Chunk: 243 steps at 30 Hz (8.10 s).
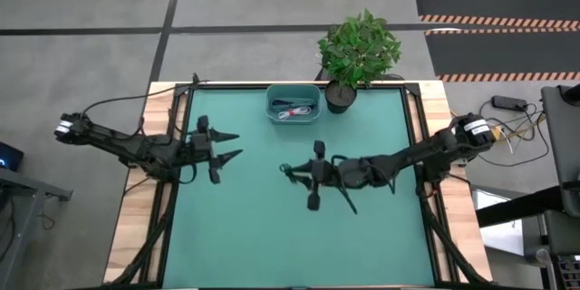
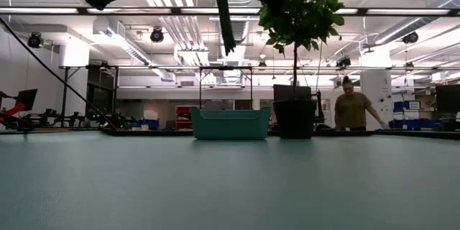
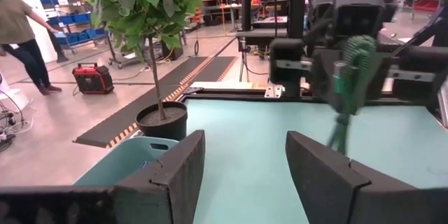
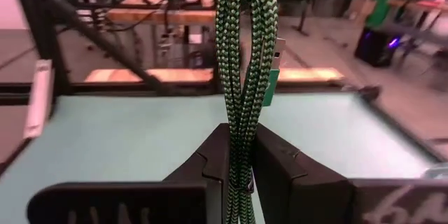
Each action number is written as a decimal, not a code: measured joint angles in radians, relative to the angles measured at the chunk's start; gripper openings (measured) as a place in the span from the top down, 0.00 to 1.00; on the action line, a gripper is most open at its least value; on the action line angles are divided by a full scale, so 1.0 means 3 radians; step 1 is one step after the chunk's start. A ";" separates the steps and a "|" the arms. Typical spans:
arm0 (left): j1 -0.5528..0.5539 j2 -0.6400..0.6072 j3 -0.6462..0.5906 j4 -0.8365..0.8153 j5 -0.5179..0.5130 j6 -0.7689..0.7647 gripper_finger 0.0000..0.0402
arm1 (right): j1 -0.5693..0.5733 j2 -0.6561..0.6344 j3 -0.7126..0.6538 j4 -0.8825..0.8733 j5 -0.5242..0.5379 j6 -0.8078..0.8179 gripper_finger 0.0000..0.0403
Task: Pick and place USB-C Cables
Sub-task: Put the green charger cable into the green bin, then return to Home Position
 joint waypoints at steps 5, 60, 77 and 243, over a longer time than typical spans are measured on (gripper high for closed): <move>0.0001 -0.0093 -0.0003 -0.0032 0.0000 0.0001 0.54 | -0.0198 0.0000 0.0183 -0.0042 -0.0031 -0.0301 0.91; 0.0001 -0.0807 -0.0010 -0.0514 -0.0001 -0.0010 0.54 | -0.1556 0.2400 0.4404 -0.4651 0.0226 -0.1318 0.91; 0.0001 -0.1010 -0.0013 -0.0647 -0.0001 0.0000 0.54 | -0.2029 0.2688 0.4674 -0.5195 0.0337 -0.1466 0.91; 0.0001 -0.1796 -0.0790 -0.0980 0.0575 -0.0603 0.76 | -0.0696 -0.3087 -0.1924 -0.0976 -0.0515 -0.0762 0.91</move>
